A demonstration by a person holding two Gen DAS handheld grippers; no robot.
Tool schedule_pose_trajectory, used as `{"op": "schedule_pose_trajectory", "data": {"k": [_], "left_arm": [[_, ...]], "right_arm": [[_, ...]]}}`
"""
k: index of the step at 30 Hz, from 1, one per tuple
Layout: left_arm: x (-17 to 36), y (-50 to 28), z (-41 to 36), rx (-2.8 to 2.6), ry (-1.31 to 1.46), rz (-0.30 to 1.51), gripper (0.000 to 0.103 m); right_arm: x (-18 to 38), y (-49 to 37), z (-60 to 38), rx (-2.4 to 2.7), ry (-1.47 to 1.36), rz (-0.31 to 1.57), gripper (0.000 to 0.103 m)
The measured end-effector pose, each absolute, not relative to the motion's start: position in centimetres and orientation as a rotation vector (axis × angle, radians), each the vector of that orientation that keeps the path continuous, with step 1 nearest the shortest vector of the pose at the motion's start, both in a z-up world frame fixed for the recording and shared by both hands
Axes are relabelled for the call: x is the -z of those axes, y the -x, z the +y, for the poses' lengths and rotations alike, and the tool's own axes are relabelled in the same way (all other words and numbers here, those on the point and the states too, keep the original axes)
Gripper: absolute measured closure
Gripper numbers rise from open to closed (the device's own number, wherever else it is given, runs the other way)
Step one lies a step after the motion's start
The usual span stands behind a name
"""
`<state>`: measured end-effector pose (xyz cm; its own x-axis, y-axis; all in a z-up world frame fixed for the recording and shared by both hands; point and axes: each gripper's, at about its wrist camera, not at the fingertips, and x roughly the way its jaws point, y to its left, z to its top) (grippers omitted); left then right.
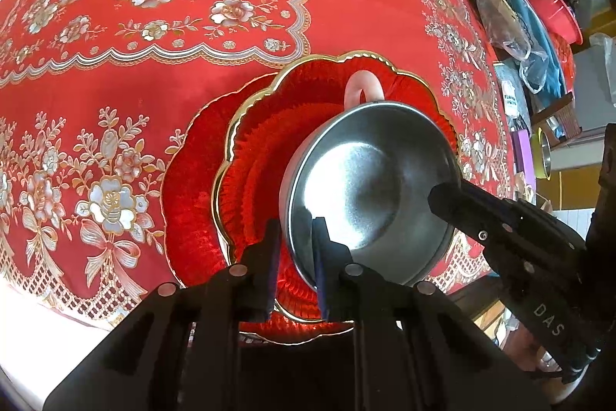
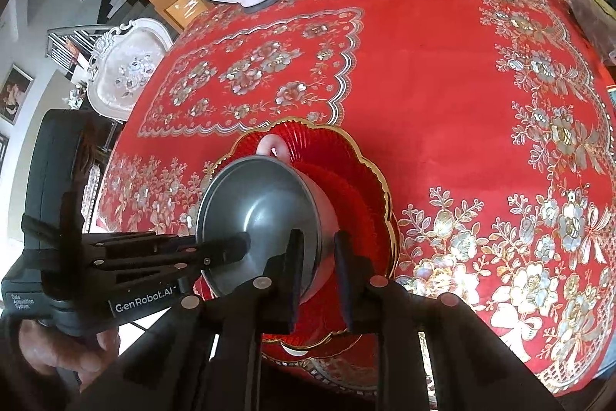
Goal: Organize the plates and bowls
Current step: 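Position the steel bowl above the red glass bowl with both tools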
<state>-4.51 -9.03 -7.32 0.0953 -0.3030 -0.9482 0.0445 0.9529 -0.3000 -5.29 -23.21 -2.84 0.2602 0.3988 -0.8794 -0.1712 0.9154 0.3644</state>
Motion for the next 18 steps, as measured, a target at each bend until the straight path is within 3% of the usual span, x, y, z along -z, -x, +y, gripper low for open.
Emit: {"op": "schedule_pose_trajectory", "data": {"k": [8,18], "left_arm": [[6.9,4.8,-8.7,0.254,0.23,1.439,0.082],[6.2,5.3,-8.8,0.249,0.219,1.408,0.079]], "right_arm": [[2.4,5.7,-23.3,-0.381,-0.21,1.235,0.083],[1.4,6.8,-24.4,-0.36,-0.213,1.176,0.083]]}}
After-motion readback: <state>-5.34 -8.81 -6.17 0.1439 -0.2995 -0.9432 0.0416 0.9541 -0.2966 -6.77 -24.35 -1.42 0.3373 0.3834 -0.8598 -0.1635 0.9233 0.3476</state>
